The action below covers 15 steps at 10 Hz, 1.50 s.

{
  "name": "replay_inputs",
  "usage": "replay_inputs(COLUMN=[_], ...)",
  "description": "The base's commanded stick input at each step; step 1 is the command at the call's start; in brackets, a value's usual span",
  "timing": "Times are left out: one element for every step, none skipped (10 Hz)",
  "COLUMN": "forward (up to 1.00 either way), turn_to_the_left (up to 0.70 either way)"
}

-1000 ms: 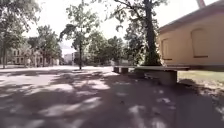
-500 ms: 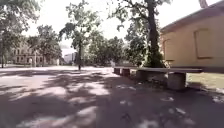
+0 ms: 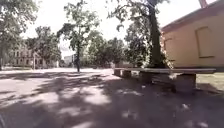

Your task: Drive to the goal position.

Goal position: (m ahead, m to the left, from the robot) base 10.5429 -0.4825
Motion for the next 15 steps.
replay_inputs(forward=[0.85,0.85,0.85,0.85,0.85,0.85,0.85,0.85,0.85,0.85,0.85,0.85,0.85,0.85,0.85], turn_to_the_left=[0.0,0.0,0.0,0.0,0.0,0.0,0.0,0.0,0.0,0.0,0.0,0.0,0.0,0.0,0.0])
